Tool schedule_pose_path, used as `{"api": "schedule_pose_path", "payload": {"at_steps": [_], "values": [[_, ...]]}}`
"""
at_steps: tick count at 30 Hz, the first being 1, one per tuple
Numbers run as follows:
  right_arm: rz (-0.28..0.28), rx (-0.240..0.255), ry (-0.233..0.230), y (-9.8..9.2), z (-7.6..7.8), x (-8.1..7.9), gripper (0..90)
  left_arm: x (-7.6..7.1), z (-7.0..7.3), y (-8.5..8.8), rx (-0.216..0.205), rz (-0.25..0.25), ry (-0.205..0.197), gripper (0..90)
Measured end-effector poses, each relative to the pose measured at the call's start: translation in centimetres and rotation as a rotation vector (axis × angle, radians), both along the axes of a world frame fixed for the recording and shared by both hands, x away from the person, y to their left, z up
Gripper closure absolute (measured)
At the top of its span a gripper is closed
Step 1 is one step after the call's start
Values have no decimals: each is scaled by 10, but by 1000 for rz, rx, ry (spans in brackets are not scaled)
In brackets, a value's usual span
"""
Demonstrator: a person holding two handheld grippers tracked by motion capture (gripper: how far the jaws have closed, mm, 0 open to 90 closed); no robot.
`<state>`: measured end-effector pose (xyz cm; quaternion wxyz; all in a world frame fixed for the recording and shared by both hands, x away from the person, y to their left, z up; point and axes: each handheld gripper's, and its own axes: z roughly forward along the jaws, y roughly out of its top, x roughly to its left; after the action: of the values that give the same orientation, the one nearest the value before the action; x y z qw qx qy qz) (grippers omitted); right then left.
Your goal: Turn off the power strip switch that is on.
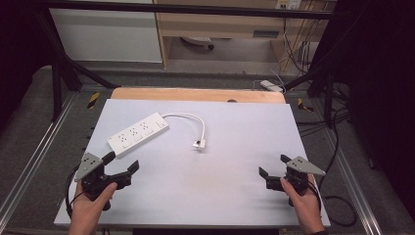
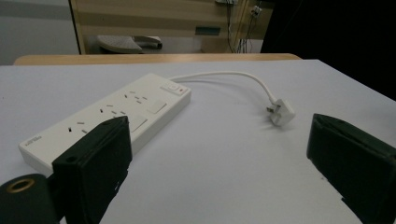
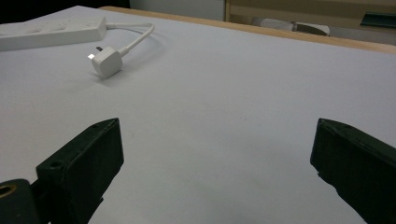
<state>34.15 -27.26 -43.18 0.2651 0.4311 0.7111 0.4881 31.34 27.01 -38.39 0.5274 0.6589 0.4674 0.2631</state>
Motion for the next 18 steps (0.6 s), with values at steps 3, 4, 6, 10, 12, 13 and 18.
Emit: {"api": "schedule_pose_path", "payload": {"at_steps": [3, 4, 6, 10, 12, 13, 18], "values": [[0, -1, -1, 0, 0, 0, 30, 2, 5, 0, 2, -1, -5, 68], [-1, -1, -1, 0, 0, 0, 30, 3, 6, 0, 2, -1, -7, 68], [-2, -1, 0, 0, 0, 0, 30, 4, 8, 0, 4, -6, -6, 69], [-2, -1, -1, 0, 0, 0, 29, 9, 15, -1, 19, -12, -15, 69], [-2, -1, -1, 0, 0, 0, 29, 12, 19, -1, 21, -13, -18, 69], [-2, -3, 0, 0, 0, 0, 28, 13, 21, -1, 20, -13, -22, 70], [-3, -3, 3, 0, 0, 0, 28, 22, 29, -1, 19, -8, -33, 74]]}}
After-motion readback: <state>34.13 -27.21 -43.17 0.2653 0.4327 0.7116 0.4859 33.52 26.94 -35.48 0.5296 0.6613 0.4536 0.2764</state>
